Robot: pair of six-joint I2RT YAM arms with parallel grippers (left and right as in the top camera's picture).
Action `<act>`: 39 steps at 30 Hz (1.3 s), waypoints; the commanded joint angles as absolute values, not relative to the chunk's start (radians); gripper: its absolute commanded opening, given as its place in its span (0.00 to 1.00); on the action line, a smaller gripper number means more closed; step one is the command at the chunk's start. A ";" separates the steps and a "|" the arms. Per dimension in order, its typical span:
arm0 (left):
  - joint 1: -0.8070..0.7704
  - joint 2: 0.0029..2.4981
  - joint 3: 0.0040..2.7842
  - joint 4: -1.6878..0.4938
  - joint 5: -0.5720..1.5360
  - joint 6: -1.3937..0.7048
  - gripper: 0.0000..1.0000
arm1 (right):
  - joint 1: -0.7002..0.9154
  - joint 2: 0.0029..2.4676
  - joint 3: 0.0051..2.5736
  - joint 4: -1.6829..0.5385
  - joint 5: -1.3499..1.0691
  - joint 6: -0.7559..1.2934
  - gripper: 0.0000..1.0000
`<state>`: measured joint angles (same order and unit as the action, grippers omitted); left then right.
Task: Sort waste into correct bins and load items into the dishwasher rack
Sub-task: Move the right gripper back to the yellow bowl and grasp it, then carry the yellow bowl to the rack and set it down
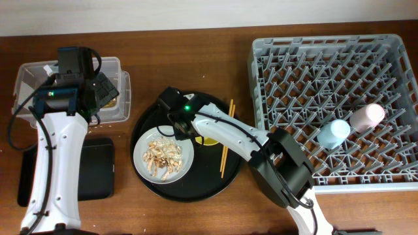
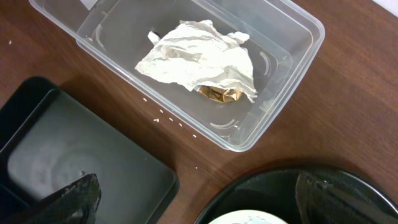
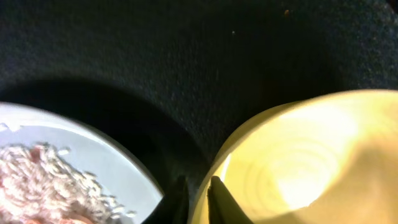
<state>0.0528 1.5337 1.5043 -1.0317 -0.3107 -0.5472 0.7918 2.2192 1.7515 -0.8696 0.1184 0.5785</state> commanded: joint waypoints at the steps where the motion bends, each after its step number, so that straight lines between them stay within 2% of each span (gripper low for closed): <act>1: 0.055 1.539 1.504 -1.031 -0.310 -0.561 0.99 | 0.797 2.225 1.837 -0.944 0.109 0.585 0.04; 4: 0.055 1.539 1.504 -1.031 -0.310 -0.561 0.99 | 0.789 2.206 2.064 -1.148 0.109 0.585 0.04; 5: 0.055 1.539 1.504 -1.031 -0.310 -0.561 0.99 | 0.764 2.199 2.233 -1.306 0.115 0.584 0.04; 7: 0.055 1.539 1.504 -1.031 -0.310 -0.561 0.99 | 0.728 2.189 2.371 -1.445 0.168 0.581 0.04; 10: 0.055 1.539 1.504 -1.031 -0.310 -0.561 0.99 | 0.590 2.148 2.572 -1.700 0.278 0.581 0.04; 11: 0.055 1.539 1.504 -1.031 -0.310 -0.561 0.99 | 0.494 2.102 2.581 -1.699 0.201 0.482 0.04; 16: 0.055 1.539 1.504 -1.031 -0.310 -0.561 0.99 | 0.175 2.037 2.579 -1.699 -0.049 0.297 0.04; 18: 0.055 1.539 1.504 -1.031 -0.310 -0.561 0.99 | 0.093 2.037 2.564 -1.699 -0.168 0.197 0.04; 21: 0.055 1.539 1.504 -1.031 -0.310 -0.561 0.99 | -0.135 2.037 2.434 -1.699 -0.609 -0.056 0.04; 24: 0.055 1.539 1.504 -1.031 -0.310 -0.561 0.99 | -0.283 2.037 2.227 -1.695 -1.036 -0.347 0.04; 29: 0.055 1.539 1.504 -1.031 -0.310 -0.561 0.99 | -0.427 2.068 1.971 -1.542 -1.231 -0.408 0.04; 39: 0.055 1.539 1.504 -1.031 -0.310 -0.561 0.99 | -0.487 2.190 1.951 -1.505 -1.219 -0.407 0.04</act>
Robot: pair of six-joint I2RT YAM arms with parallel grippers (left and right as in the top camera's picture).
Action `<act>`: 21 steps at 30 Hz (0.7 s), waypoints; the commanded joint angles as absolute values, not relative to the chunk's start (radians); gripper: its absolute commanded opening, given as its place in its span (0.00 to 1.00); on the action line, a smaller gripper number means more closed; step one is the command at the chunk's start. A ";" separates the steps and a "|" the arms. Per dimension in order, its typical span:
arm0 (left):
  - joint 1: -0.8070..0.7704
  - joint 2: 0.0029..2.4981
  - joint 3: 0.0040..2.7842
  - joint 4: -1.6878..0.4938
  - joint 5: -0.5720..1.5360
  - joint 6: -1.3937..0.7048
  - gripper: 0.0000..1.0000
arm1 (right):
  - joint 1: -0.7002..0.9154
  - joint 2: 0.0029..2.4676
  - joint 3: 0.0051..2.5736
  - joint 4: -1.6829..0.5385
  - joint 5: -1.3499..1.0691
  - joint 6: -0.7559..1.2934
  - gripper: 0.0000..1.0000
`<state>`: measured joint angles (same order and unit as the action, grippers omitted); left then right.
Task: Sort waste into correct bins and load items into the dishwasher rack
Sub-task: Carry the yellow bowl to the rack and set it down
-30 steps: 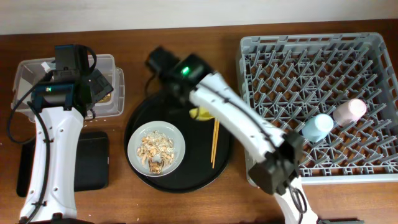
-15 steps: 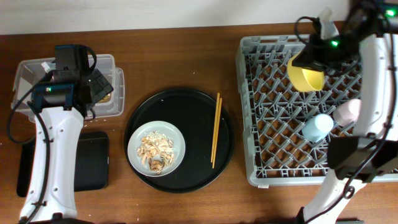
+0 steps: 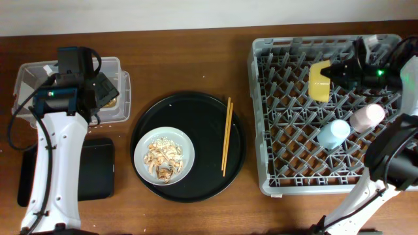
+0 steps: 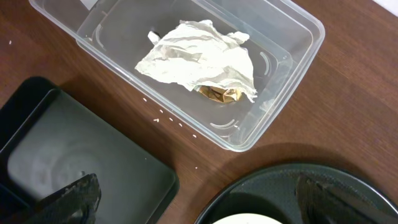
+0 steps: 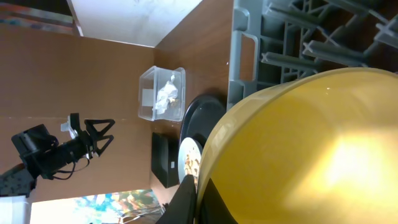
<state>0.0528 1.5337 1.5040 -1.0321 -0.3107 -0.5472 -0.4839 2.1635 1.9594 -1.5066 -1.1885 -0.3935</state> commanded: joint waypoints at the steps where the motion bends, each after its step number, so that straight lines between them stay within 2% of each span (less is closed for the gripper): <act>1: 0.055 1.539 1.504 -1.031 -0.310 -0.561 0.99 | -0.488 2.202 1.951 -1.505 -1.216 -0.378 0.04; 3: 0.055 1.539 1.504 -1.031 -0.310 -0.561 0.99 | -0.491 2.234 1.951 -1.501 -1.186 -0.354 0.04; 7: 0.055 1.539 1.504 -1.031 -0.310 -0.561 0.99 | -0.525 2.239 1.956 -1.452 -0.850 -0.140 0.04; 14: 0.055 1.539 1.504 -1.031 -0.310 -0.561 0.99 | -0.573 2.191 1.964 -1.534 -0.778 -0.121 0.13; 18: 0.055 1.539 1.504 -1.031 -0.310 -0.561 0.99 | -0.578 2.024 1.966 -1.538 -0.446 0.084 0.37; 21: 0.055 1.539 1.504 -1.031 -0.310 -0.561 0.99 | -0.569 1.914 1.966 -1.541 -0.369 0.148 0.42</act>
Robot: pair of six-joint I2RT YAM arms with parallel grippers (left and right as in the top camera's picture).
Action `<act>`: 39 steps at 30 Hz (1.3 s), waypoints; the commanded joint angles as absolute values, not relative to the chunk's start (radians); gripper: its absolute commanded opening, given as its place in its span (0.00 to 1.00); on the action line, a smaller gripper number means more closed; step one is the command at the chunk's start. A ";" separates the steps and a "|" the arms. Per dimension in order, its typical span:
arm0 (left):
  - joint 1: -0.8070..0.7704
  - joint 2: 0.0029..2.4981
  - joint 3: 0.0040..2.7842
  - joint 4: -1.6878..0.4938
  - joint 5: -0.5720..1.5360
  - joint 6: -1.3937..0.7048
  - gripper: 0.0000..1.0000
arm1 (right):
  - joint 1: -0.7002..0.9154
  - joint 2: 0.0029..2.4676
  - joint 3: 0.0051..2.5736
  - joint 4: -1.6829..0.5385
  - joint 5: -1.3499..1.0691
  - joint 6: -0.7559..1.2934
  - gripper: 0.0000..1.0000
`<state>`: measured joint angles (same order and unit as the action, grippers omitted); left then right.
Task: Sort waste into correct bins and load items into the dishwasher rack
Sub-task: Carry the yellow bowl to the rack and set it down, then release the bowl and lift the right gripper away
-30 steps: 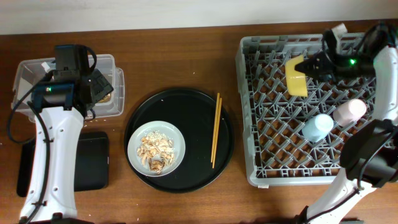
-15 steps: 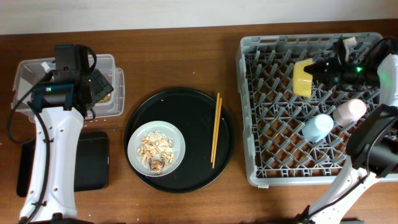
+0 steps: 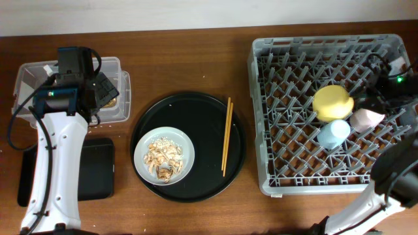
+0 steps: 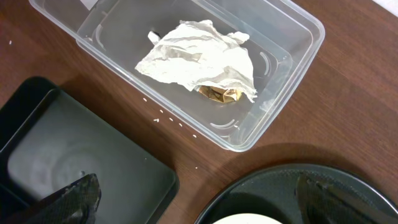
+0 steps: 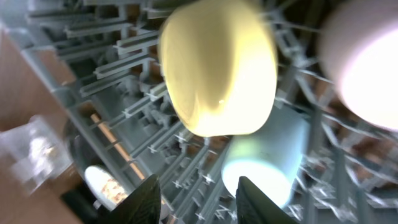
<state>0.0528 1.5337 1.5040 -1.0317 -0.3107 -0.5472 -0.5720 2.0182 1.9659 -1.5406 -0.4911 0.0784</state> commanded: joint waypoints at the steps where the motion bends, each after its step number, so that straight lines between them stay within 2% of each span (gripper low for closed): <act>1: 0.055 1.539 1.504 -1.031 -0.310 -0.561 0.99 | -0.560 1.884 1.966 -1.541 -0.369 0.147 0.43; 5: 0.055 1.539 1.504 -1.031 -0.310 -0.561 0.99 | -0.454 1.860 1.964 -1.526 -0.367 0.138 0.41; 7: 0.055 1.539 1.504 -1.031 -0.310 -0.561 0.99 | -0.365 1.866 1.963 -1.460 -0.298 0.141 0.33; 10: 0.055 1.539 1.504 -1.031 -0.310 -0.561 0.99 | -0.253 1.920 1.962 -1.415 -0.067 0.254 0.09; 11: 0.055 1.539 1.504 -1.031 -0.310 -0.561 0.99 | -0.236 1.945 1.962 -1.405 -0.023 0.273 0.05; 18: 0.055 1.539 1.504 -1.031 -0.310 -0.561 0.99 | -0.251 2.143 1.962 -1.388 0.096 0.310 0.04; 23: 0.055 1.539 1.504 -1.031 -0.310 -0.561 0.99 | -0.323 2.130 1.966 -1.513 0.182 0.402 0.04; 30: 0.055 1.539 1.504 -1.031 -0.310 -0.561 0.99 | -0.360 2.008 1.969 -1.518 0.214 0.398 0.04; 33: 0.055 1.539 1.504 -1.031 -0.310 -0.561 0.99 | -0.359 1.954 1.969 -1.519 0.065 0.343 0.04; 35: 0.055 1.539 1.504 -1.031 -0.311 -0.561 0.99 | -0.338 1.910 1.969 -1.525 -0.241 0.112 0.04; 36: 0.055 1.539 1.504 -1.031 -0.310 -0.561 0.99 | -0.297 1.883 1.969 -1.542 -0.432 -0.060 0.10; 38: 0.055 1.539 1.504 -1.031 -0.310 -0.561 0.99 | -0.184 1.865 1.969 -1.556 -0.464 -0.165 0.47; 39: 0.055 1.539 1.504 -1.031 -0.310 -0.561 0.99 | -0.111 1.871 1.966 -1.545 -0.414 -0.164 0.58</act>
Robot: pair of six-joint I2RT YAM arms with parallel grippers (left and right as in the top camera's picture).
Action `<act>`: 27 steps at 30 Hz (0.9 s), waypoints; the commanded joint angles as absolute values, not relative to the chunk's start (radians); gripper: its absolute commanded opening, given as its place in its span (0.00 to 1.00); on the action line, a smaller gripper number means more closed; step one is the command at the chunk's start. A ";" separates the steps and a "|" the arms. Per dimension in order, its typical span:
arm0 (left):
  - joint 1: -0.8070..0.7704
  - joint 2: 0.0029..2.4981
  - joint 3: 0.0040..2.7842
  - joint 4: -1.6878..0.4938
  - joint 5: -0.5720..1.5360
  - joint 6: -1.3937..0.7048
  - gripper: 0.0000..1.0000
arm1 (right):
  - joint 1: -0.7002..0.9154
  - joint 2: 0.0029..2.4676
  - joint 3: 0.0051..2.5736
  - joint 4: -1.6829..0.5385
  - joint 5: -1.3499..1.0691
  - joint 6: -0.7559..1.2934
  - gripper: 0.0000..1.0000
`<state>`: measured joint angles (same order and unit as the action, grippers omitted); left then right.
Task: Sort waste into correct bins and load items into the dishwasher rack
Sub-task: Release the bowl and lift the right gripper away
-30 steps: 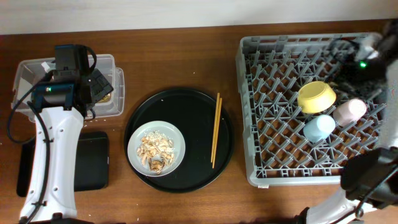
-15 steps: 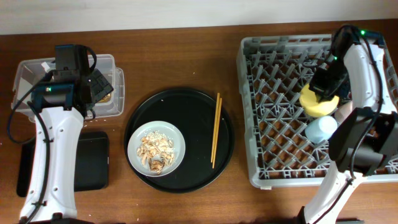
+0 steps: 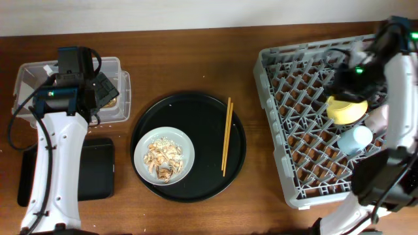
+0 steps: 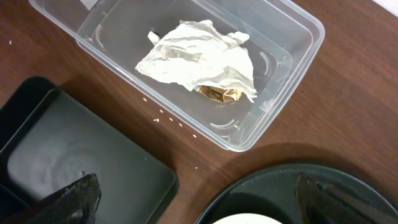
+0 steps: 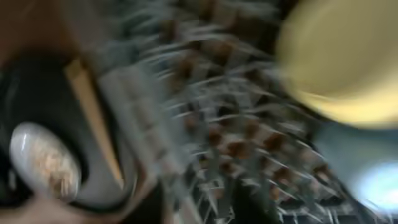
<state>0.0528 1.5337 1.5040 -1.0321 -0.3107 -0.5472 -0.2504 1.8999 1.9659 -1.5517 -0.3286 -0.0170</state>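
A yellow bowl (image 3: 345, 109) lies in the grey dishwasher rack (image 3: 294, 98), next to a blue cup (image 3: 356, 138) and a pink cup (image 3: 377, 117). My right gripper (image 3: 346, 81) hovers just above the bowl, open and empty; its own view is blurred, with the bowl (image 5: 336, 62) at the upper right. A white plate of food scraps (image 3: 163, 156) and chopsticks (image 3: 226, 137) lie on the black round tray (image 3: 196, 189). My left gripper (image 4: 202, 208) is wide open above the table, between the clear bin (image 4: 280, 37) and the tray.
The clear bin (image 3: 32, 72) holds crumpled paper (image 4: 199, 56) and a gold wrapper (image 4: 217, 94). A black rectangular bin (image 3: 91, 170) sits in front of it at the left. The rack stands skewed, its near left corner swung to the right.
The rack, square to the table before, now sits rotated. The bowl and cups turned with it. My right gripper went from the rack's right edge to above the bowl. The left arm is unchanged.
My right gripper was shut on the yellow bowl's rim on the black tray. It then held the bowl over the rack's far side. The bowl then lay in the rack beside the cups, released. Now the rack is skewed. The left arm never moved.
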 commanded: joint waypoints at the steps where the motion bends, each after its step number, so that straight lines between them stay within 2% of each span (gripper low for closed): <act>1: 0.055 1.539 1.504 -1.031 -0.310 -0.561 0.99 | -0.057 1.877 1.960 -1.533 -0.373 -0.136 0.64; 2: 0.055 1.539 1.504 -1.031 -0.310 -0.561 0.99 | 0.019 1.891 1.945 -1.503 -0.294 -0.063 0.69; 4: 0.055 1.539 1.504 -1.031 -0.310 -0.561 0.99 | 0.168 1.928 1.882 -1.438 -0.078 0.086 0.69; 6: 0.055 1.539 1.504 -1.031 -0.310 -0.561 0.99 | 0.225 1.938 1.831 -1.393 0.052 0.194 0.70; 10: 0.055 1.539 1.504 -1.031 -0.310 -0.561 0.99 | 0.221 1.940 1.735 -1.322 0.056 0.192 0.84; 13: 0.055 1.539 1.504 -1.031 -0.310 -0.561 0.99 | 0.223 1.940 1.617 -1.212 -0.045 0.136 0.81; 14: 0.055 1.539 1.504 -1.031 -0.310 -0.561 0.99 | 0.223 1.940 1.578 -1.179 -0.059 0.136 0.79; 17: 0.055 1.539 1.504 -1.031 -0.310 -0.561 0.99 | 0.221 1.940 1.506 -1.106 -0.060 0.136 0.54; 22: 0.055 1.539 1.504 -1.031 -0.310 -0.561 0.99 | 0.222 1.940 1.506 -1.034 -0.059 0.221 0.37; 27: 0.055 1.539 1.504 -1.031 -0.310 -0.561 0.99 | 0.223 1.940 1.505 -0.961 -0.072 0.271 0.25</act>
